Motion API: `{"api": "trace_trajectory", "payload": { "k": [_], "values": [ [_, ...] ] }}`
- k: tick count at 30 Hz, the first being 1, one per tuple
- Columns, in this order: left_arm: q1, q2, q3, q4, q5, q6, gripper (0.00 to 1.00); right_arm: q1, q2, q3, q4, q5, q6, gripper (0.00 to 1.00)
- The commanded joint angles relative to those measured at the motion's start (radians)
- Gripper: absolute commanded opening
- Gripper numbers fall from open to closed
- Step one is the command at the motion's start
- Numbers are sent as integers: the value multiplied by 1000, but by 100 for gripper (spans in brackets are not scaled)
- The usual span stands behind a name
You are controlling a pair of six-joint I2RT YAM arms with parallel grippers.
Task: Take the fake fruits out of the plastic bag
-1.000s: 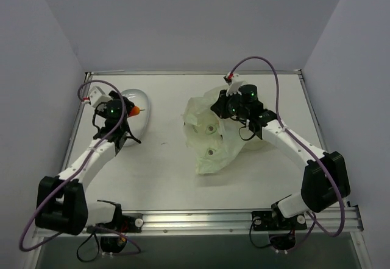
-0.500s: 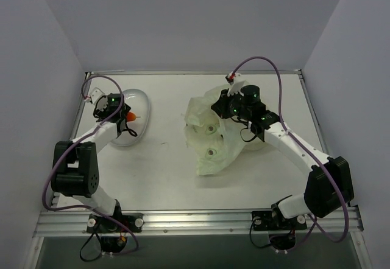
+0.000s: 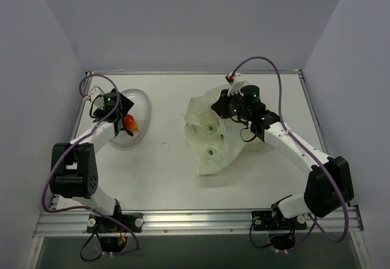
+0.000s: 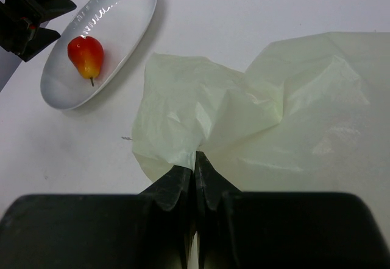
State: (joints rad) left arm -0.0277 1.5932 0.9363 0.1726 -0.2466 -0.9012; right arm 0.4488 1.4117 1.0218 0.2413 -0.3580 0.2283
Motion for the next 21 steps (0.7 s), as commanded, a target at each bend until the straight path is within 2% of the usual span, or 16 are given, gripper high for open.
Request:
{"api": "trace_trajectory", "payload": {
  "k": [1,3,4,6,7,11,13,15,18,20,21],
  "values": [
    [-67,-161,1,45,104,31,80,10,-26,24,-8,25,0,0],
    [-139,-225,-42,144,163,85,78,10,-25,32,-33,33,-4,0],
    [-226,-278,-104,204,240,114,78,10,-28,31,-39,43,-6,0],
    [-319,-312,-151,312,320,207,83,10,-30,29,-62,56,-6,0],
    [-406,-331,-181,324,351,235,86,10,-33,23,-68,62,-10,0],
    [-569,-306,-197,280,417,373,94,11,-52,3,-82,68,-4,0],
    [-607,-280,-194,260,380,435,97,10,-78,-6,-100,70,-4,0],
    [-617,-247,-162,271,479,472,97,8,-98,-28,-117,70,0,0],
    [-665,-194,-97,226,552,539,79,-1,-138,-46,-143,125,9,0],
    [-695,-180,-99,220,546,553,64,-10,-167,-55,-148,140,13,0],
    [-724,-171,-103,222,537,556,61,-19,-175,-68,-148,151,19,0]
  ]
}}
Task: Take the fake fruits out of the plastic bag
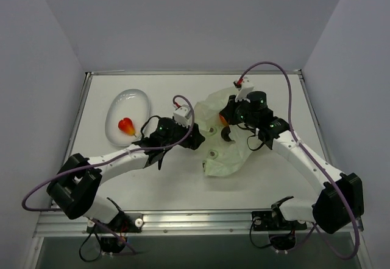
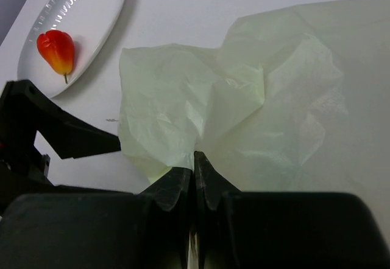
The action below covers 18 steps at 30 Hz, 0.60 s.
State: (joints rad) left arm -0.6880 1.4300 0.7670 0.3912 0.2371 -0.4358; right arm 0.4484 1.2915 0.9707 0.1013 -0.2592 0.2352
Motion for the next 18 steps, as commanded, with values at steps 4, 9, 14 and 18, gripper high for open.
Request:
{"api": "trace_trajectory", "payload": {
  "k": [4,9,14,18],
  "values": [
    [-116,75,67,40,-87,72,75,-25,-52,-38,-9,52,16,0],
    [-183,202,150,164,-7,19,55,-27,-90,-64,-66,90,21,0],
    [-307,234,42,326,-307,-99,54,9,-216,-199,-77,12,110,0],
    [-344,286,48,411,-302,-155,56,78,-282,-276,-58,57,167,0]
  ]
}}
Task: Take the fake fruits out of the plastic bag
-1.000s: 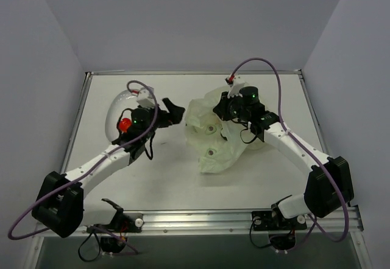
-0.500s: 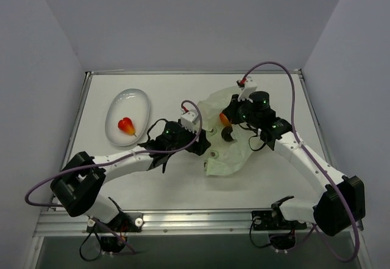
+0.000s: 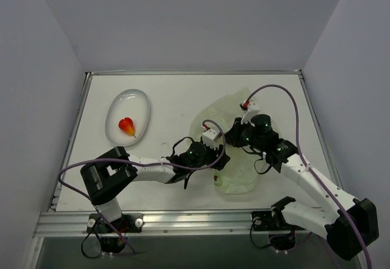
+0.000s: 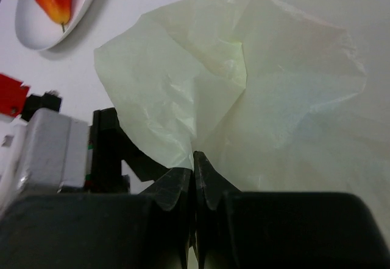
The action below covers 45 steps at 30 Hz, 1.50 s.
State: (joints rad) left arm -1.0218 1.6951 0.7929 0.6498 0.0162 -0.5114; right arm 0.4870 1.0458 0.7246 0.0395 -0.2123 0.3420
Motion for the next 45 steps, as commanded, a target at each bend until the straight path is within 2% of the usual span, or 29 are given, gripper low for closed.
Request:
{"api": "trace_trajectory", "payload": {
  "k": [1,4,6,7,8,11,12,16,19,21,22,25,29,31,34,36,38,39,42,45],
  "values": [
    [-24,26,31,151,-88,-79,54,44,-65,-33,5,10,54,0],
    [-63,34,55,142,-186,-73,54,44,-108,-8,-18,56,20,0],
    [-58,38,71,140,-267,-65,57,42,-110,13,-24,77,12,0],
    [-52,44,86,114,-280,-58,63,42,-104,16,-23,76,12,0],
    [-43,51,107,93,-279,-49,78,44,-96,19,-23,68,12,0],
    [-24,101,179,68,-263,-45,92,42,-78,30,-20,77,18,0],
    [-24,138,201,60,-251,-47,94,44,-76,38,-17,77,20,0],
    [-26,236,316,30,-194,-52,97,44,-70,55,13,68,49,0],
    [-24,287,341,34,-231,-47,97,45,-70,53,45,51,90,0],
    [-24,311,359,37,-303,-41,99,47,-67,47,82,18,112,0],
    [-26,317,361,57,-326,-39,96,45,-64,44,91,1,120,0],
    [-27,353,393,68,-390,-16,94,47,-66,27,118,-30,144,0],
    [-24,442,479,83,-388,25,94,48,-73,18,131,-41,158,0],
    [-24,504,529,96,-355,25,99,45,-84,12,140,-23,175,0],
    [-23,549,540,120,-329,-12,90,45,-86,7,149,-9,180,0],
    [-18,561,537,134,-314,-19,76,44,-84,9,149,1,178,0],
    [-12,564,528,142,-300,-21,70,42,-84,12,151,13,170,0],
    [-11,558,522,146,-298,-21,57,42,-84,13,149,22,169,0],
    [-8,505,461,198,-297,-24,44,41,-78,12,149,48,157,0],
    [-9,418,395,224,-298,-3,35,36,-67,6,148,80,144,0]
  ]
}}
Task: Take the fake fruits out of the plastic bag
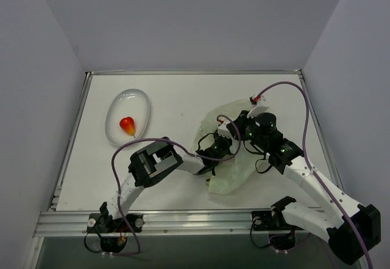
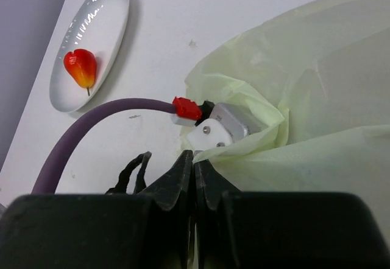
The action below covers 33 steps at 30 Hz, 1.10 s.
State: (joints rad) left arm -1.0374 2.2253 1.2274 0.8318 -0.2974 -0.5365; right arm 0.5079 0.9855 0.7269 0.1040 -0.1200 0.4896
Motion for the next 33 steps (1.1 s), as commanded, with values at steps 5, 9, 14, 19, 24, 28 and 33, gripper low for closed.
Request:
{"api": "trace_trajectory", "payload": {
  "k": [5,9,14,19,24,28,33],
  "values": [
    [-22,-300,-216,125,-15,72,20,-41,18,3,88,3,-25,0],
    [-36,-514,-388,127,-37,101,17,-97,67,23,112,-38,-45,0],
    [-41,-752,-474,-11,15,112,15,-117,184,80,154,-47,-75,0],
    [-21,-996,-584,-140,-75,75,15,-129,257,147,200,-101,-77,0],
    [169,-1173,-549,-437,-225,-2,14,-118,272,166,217,-154,-71,0],
    [465,-1113,-482,-522,-117,-108,14,-75,281,187,185,-150,-94,0],
    [689,-904,-367,-568,-100,-163,14,-49,278,189,172,-136,-112,0]
  ]
}}
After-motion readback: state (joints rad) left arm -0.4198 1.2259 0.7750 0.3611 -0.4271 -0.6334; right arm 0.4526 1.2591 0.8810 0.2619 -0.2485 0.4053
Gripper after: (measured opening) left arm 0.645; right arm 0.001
